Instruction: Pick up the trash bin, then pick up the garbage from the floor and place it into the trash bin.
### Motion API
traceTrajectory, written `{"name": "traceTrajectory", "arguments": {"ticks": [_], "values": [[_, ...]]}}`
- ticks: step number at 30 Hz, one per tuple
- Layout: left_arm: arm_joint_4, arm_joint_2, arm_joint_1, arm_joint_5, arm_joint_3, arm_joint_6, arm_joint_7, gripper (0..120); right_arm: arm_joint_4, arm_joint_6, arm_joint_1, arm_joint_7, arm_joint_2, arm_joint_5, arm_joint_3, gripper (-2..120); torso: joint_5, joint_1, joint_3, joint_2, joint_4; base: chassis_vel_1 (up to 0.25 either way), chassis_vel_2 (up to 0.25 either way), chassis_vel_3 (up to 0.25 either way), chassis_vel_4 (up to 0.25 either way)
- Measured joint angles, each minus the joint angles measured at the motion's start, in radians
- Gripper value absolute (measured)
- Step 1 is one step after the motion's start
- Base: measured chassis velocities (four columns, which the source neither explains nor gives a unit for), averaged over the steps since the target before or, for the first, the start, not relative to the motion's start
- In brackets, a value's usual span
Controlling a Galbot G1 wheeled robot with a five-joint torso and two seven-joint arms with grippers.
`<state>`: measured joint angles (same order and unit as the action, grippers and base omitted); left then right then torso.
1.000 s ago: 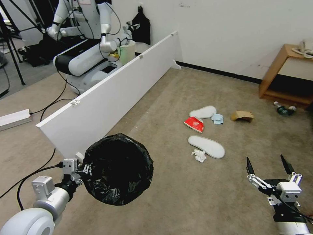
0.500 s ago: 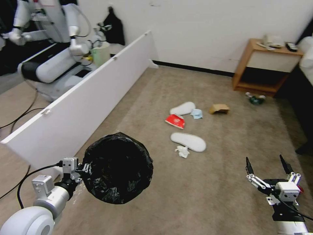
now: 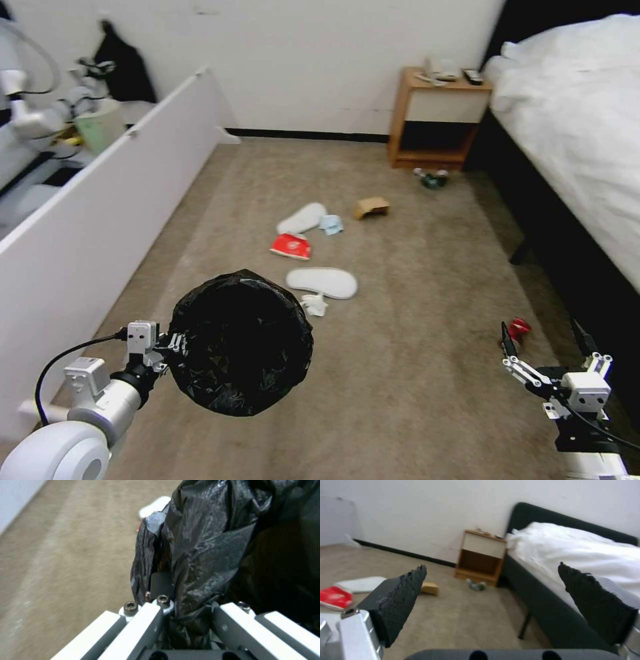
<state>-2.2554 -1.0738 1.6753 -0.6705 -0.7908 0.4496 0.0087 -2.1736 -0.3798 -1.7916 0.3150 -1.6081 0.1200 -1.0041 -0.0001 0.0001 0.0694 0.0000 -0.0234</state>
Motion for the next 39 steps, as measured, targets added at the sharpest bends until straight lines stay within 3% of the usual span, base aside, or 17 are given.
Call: {"name": "traceTrajectory", "arguments": {"ticks": [8, 13, 39], "values": [[0.001, 0.0, -0.001, 0.0, 0.0, -0.001, 0.001, 0, 0.002, 0.0, 0.001, 0.0, 0.0, 0.0, 0.0, 100, 0.0001, 0.0, 0.0, 0.0, -0.0005, -0.111, -0.119, -0.115, -0.111], [0.003, -0.004, 0.0, 0.0, -0.001, -0.001, 0.001, 0, 0.003, -0.002, 0.002, 0.002, 0.0, 0.001, 0.002, 100, 0.0, 0.0, 0.0, 0.0, 0.0004, 0.0, 0.0, 0.0, 0.0], [-0.008, -0.015, 0.016, 0.001, -0.003, -0.003, -0.012, 0, -0.02, 0.034, 0.003, -0.03, 0.0, -0.014, 0.011, 100, 0.0, 0.0, 0.0, 0.0, 0.0, 0.0, 0.0, 0.0, 0.0]]}}
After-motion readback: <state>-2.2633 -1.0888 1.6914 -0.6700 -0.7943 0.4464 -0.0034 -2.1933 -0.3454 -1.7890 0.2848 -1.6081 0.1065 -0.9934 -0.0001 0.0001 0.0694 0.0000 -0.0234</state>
